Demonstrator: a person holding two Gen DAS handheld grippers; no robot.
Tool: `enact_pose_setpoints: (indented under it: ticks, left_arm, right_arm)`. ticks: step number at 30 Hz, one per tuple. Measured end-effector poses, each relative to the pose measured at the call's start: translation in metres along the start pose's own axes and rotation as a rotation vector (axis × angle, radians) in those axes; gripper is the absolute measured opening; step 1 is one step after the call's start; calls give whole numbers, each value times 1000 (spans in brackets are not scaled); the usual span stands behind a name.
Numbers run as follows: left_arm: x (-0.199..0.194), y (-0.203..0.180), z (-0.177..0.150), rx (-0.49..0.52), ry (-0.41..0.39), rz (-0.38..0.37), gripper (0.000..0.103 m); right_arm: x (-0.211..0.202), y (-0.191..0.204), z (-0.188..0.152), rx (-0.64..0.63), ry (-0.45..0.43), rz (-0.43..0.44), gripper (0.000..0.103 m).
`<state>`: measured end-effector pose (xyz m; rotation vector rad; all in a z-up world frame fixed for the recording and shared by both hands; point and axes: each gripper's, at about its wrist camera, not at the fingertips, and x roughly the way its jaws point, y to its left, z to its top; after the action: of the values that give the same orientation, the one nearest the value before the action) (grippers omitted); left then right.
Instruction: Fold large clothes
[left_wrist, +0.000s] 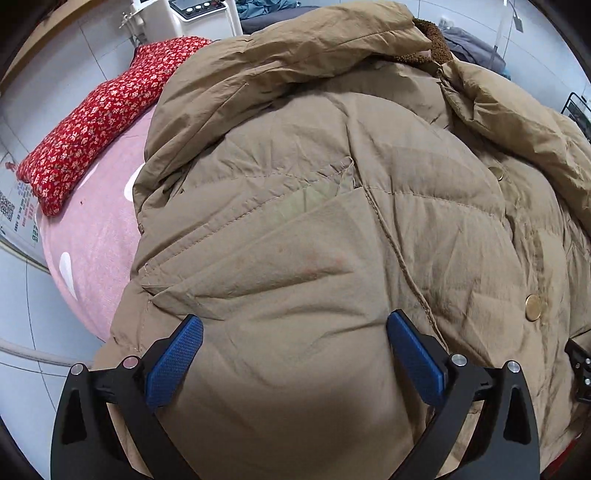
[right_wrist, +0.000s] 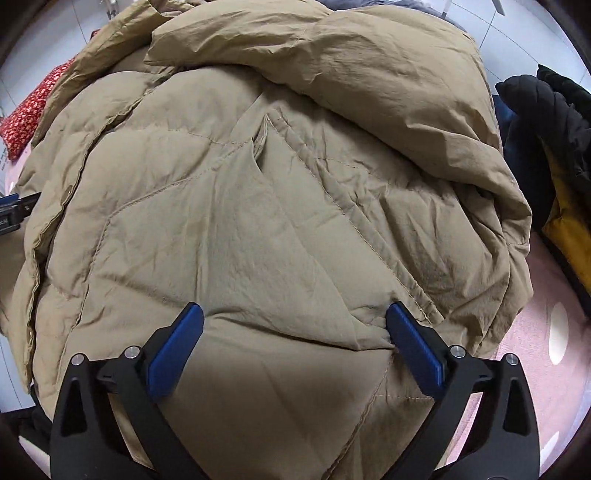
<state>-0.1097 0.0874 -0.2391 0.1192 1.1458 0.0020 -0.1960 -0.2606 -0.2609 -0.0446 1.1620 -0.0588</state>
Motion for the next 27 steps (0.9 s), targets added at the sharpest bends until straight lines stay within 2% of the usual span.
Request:
enact_pose_setpoints:
  ticks: [4,8,10,15,18,21,23,24,25,26,27]
  left_arm:
    - [-16,6,6,-52,-15,-48,97]
    - [-41,5,24,-118,-80,-284,97]
    - [-46,-4,36,-97,-94,-347,97]
    - [-42,-55,90,47,-176,-385,97]
    - [-18,-88,123,92,-147,-425,96]
    - [9,-111,143,98,-128,-405,95]
    - [20,-119,147,59,-104,-437,82]
    - [25,-121,150,22,-87,-486,64]
    - [26,-124,150,-2,-74,-508,56]
    - [26,-126,149,-16,-72,-491,51]
    - [25,-128,148,-10,-80,-469,40]
  right_arm:
    - [0,3,8,14,4,22,97]
    - [-20,-9,4,75,-57,79,97]
    - [-32,-17,0,113,-108,96,97]
    - [-50,-38,-5,202,-150,111,97]
    - [-57,-51,-14,250,-165,99,97]
    - [-63,-64,-23,294,-175,84,97]
    - [-61,-72,-33,312,-165,71,97]
    - [-60,-73,-36,317,-161,68,97]
    - [-59,-73,-37,323,-158,65,97]
    - [-58,-74,-39,327,-156,62,97]
    - [-58,-75,-39,332,-156,59,97]
